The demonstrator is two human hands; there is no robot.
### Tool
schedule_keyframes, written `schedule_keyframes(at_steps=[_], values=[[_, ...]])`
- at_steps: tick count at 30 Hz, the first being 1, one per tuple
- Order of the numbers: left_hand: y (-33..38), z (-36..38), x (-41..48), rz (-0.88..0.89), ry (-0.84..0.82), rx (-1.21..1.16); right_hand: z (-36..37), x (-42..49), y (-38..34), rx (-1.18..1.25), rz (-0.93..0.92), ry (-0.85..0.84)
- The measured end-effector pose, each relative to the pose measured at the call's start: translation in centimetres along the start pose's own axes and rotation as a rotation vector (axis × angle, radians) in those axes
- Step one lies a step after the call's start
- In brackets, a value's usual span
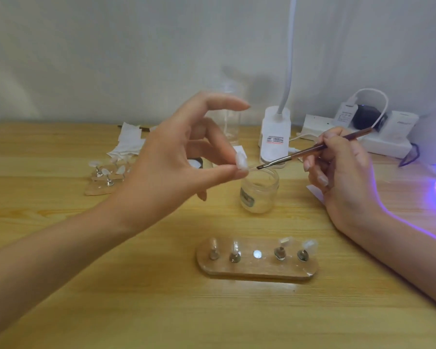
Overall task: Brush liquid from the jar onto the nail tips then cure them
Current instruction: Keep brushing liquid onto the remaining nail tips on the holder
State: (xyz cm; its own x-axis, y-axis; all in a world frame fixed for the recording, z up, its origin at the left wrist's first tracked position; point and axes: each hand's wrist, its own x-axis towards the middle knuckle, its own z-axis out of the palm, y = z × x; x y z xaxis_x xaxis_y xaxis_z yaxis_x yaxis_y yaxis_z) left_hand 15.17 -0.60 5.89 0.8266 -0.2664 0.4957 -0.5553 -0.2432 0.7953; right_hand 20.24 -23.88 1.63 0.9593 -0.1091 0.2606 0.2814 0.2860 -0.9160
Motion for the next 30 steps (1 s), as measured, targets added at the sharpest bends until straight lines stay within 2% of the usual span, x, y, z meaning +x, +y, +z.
schedule_keyframes(at_steps=[6,17,30], values=[[-3.3,1.4,1.3,0.004,0.046,-0.083,-0.1,0.2,0.2,-0.002,0.007,0.031],[-5.2,2.2,-0.1,0.013,0.1,-0.175,0.0,0.0,0.0,-0.025,0.044,0.044],[-5.8,2.1,0.1,-0.115,0.089,-0.166,0.2,-0.1,0.1,-0.069,0.055,-0.024]])
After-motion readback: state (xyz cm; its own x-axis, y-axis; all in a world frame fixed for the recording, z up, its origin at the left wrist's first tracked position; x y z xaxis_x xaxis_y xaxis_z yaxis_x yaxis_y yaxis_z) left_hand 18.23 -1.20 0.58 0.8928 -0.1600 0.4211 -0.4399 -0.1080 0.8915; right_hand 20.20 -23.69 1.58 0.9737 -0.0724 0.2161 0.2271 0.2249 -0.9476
